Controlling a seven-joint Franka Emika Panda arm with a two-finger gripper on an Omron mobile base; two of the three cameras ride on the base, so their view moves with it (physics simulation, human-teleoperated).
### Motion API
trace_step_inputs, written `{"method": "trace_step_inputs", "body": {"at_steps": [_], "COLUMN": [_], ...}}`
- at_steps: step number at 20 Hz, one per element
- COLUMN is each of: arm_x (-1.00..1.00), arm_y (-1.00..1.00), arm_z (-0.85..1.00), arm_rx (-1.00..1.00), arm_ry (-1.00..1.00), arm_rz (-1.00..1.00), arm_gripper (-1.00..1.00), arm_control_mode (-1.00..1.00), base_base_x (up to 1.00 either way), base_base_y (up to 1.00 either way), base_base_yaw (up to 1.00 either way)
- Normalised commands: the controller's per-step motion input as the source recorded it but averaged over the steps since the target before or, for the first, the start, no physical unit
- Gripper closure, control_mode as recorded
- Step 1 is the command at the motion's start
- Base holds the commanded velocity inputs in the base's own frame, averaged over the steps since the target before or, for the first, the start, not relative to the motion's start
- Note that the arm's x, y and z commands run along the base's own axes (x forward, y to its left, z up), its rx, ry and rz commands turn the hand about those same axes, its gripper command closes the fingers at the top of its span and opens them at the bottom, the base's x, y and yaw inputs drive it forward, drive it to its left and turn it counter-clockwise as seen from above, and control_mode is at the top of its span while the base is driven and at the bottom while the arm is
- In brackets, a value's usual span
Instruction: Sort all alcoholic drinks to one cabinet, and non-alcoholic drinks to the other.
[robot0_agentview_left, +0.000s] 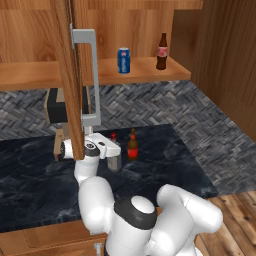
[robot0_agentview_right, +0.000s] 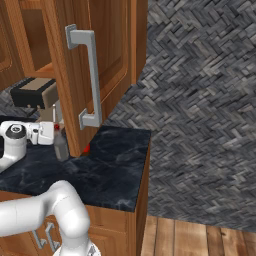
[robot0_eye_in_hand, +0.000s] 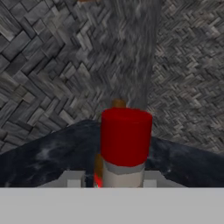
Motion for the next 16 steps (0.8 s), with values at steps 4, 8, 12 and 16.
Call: {"method": "trace_step_inputs", "body": {"at_steps": [4,8,12,16], "arm_x": [0.0,-0.1,-0.3,-0.39], "arm_y": [-0.19,-0.11,-0.01,0.0], "arm_z": [0.0,0.0,0.0,0.02], "arm_rx": [-0.01,0.0,0.0,0.0], "arm_ry": [0.0,0.0,0.0,0.0], "arm_rz": [0.0,0.0,0.03,0.05], "arm_gripper": [1.0,1.0,1.0,1.0], "arm_control_mode": [-1.0,-1.0,-1.0,-1.0], "base_base_x": [0.0,0.0,0.0,0.0], "base_base_y": [0.0,0.0,0.0,0.0], "base_base_yaw": [0.0,0.0,0.0,0.0]}}
